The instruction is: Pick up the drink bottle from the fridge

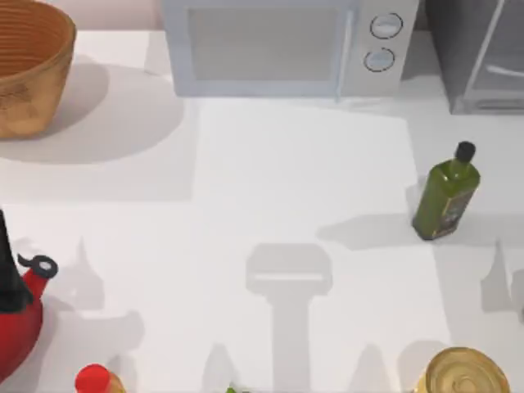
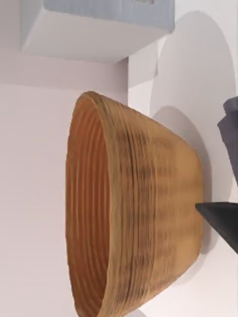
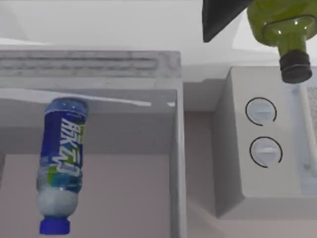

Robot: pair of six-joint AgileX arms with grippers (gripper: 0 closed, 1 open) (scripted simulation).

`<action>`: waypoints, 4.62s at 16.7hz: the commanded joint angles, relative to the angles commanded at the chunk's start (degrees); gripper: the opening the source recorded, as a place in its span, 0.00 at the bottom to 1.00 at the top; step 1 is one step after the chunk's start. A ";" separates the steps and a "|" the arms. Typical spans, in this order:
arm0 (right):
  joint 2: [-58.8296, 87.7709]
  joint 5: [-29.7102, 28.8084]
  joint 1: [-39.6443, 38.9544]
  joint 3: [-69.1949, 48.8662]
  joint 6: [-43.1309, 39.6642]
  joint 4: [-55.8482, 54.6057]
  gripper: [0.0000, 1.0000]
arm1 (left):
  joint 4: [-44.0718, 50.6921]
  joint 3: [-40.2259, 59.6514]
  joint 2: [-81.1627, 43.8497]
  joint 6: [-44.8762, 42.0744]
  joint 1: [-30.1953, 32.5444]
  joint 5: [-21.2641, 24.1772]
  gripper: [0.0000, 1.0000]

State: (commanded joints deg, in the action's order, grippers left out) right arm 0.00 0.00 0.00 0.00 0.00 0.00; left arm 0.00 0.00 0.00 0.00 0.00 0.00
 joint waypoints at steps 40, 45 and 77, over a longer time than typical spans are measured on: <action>103.02 24.83 27.65 -17.16 1.76 -90.13 1.00 | 0.00 0.00 0.00 0.00 0.00 0.00 1.00; 109.13 15.02 20.24 -37.23 2.40 -82.97 1.00 | 0.00 0.00 0.00 0.00 0.00 0.00 1.00; 132.88 9.60 11.73 -72.49 -0.14 -60.27 0.55 | 0.00 0.00 0.00 0.00 0.00 0.00 1.00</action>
State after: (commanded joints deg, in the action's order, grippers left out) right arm 132.88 9.60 11.73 -72.49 -0.14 -60.27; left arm 0.00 0.00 0.00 0.00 0.00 0.00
